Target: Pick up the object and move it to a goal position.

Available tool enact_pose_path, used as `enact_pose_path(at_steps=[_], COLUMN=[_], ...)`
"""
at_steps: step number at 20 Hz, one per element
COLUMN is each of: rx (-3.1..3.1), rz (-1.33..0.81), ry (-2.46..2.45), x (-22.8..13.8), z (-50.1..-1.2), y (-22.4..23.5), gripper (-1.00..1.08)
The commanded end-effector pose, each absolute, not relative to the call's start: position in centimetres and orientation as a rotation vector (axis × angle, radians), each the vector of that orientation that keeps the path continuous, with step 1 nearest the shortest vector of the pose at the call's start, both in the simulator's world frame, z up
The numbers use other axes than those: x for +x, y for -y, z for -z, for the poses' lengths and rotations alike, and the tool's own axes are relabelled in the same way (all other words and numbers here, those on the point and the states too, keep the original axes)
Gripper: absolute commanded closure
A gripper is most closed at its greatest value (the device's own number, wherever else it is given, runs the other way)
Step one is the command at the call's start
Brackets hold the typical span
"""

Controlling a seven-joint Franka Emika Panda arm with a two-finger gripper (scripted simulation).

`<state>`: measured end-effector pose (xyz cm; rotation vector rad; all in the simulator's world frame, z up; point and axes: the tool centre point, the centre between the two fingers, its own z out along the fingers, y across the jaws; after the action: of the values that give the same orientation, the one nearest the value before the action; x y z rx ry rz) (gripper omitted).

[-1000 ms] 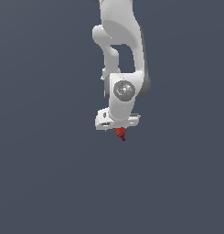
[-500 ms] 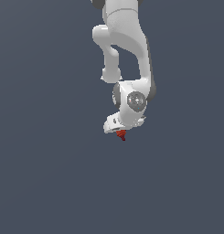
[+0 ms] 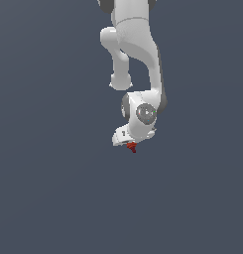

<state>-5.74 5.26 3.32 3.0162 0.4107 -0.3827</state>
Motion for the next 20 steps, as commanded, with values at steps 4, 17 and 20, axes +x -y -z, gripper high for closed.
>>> enact_pose_path(at_steps=[4, 17, 20], rx=[3.015, 3.015, 3.015], rz=[0.383, 0.383, 0.383], ry=[-0.413, -0.413, -0.412], x=[-6.0, -6.0, -6.1], z=[-2.5, -2.8, -3.4], y=[-5.2, -4.8, -3.7], gripper=[1.08, 1.08, 1.08])
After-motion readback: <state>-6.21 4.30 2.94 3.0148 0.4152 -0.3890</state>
